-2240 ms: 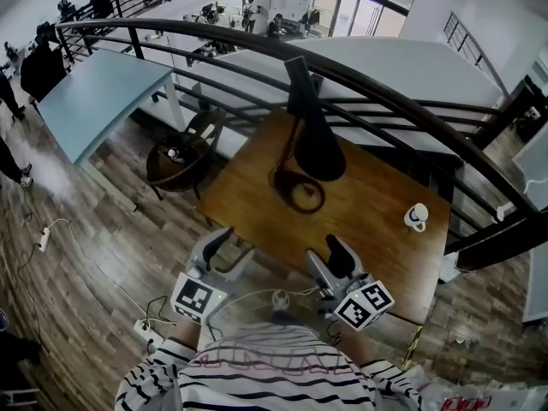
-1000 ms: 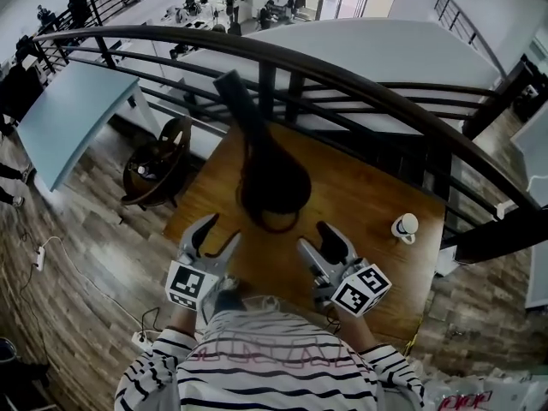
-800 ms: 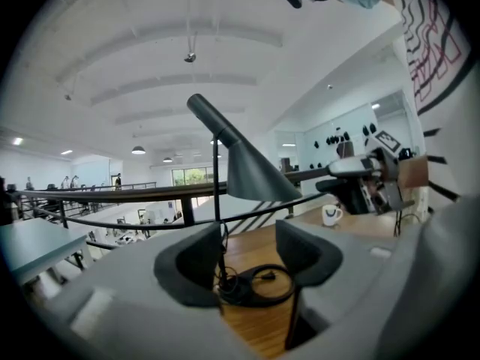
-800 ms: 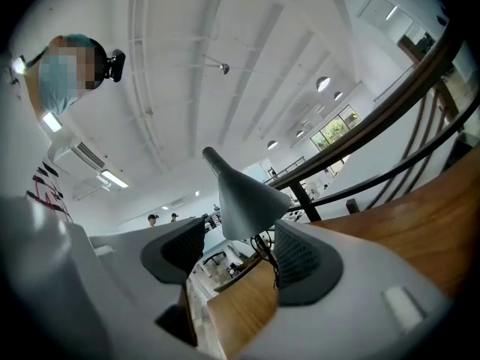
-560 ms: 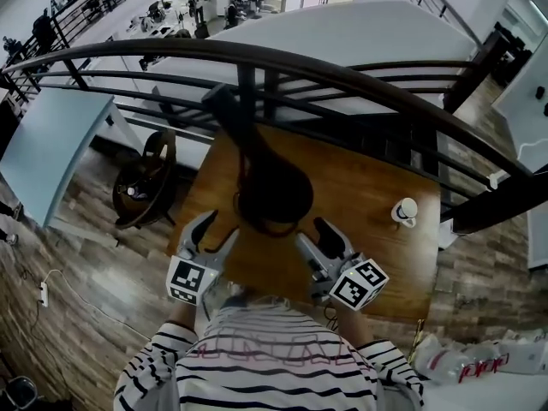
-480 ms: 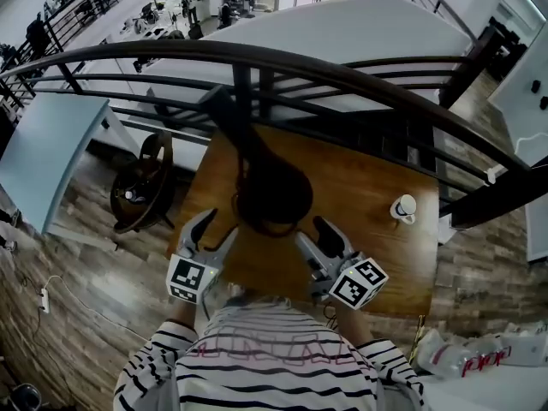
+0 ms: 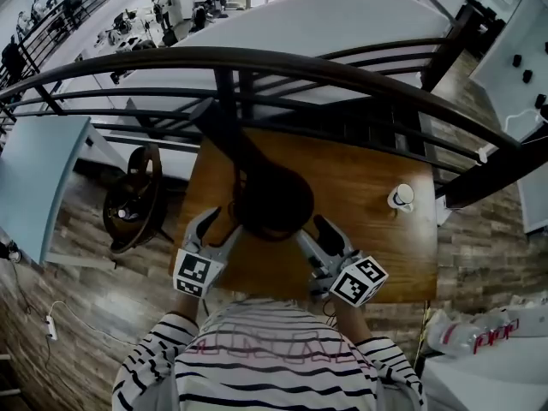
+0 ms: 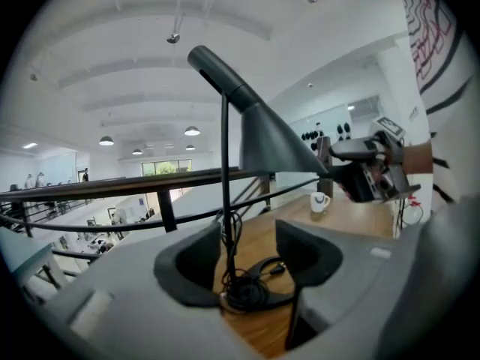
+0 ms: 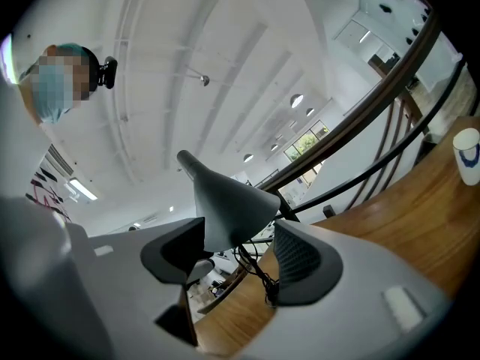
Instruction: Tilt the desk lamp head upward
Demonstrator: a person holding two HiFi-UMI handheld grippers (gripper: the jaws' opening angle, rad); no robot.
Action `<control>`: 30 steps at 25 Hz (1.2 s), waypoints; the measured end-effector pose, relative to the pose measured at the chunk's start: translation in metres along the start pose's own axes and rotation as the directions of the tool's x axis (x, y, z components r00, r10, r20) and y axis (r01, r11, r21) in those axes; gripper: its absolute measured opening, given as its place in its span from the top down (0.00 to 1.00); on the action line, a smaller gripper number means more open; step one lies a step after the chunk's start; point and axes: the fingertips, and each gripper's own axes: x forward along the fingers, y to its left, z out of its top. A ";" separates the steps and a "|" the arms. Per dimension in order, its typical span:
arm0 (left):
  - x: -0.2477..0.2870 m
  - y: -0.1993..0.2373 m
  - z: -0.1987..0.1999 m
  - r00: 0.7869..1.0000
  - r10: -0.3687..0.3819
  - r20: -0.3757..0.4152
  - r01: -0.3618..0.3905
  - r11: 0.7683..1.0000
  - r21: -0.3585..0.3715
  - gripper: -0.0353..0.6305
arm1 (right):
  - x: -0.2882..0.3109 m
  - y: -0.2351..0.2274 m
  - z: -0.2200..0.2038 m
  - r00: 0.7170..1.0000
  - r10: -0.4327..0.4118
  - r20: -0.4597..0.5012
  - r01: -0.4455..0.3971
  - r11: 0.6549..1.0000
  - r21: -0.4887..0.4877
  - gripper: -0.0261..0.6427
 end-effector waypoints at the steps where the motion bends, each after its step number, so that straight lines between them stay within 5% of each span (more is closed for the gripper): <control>1: 0.003 0.004 -0.003 1.000 -0.004 -0.007 0.004 1.000 0.004 0.60 | 0.002 0.000 0.000 1.000 -0.003 0.005 0.003 1.000 0.003 0.55; 20: 0.077 0.039 -0.040 0.991 -0.117 -0.065 0.118 0.993 0.013 0.51 | 0.012 -0.010 -0.001 0.997 -0.057 0.058 0.055 0.998 0.039 0.55; 30: 0.096 0.028 -0.034 0.977 -0.206 -0.044 0.209 0.976 0.060 0.70 | 0.021 -0.012 0.004 0.998 -0.008 0.060 0.002 0.995 0.101 0.53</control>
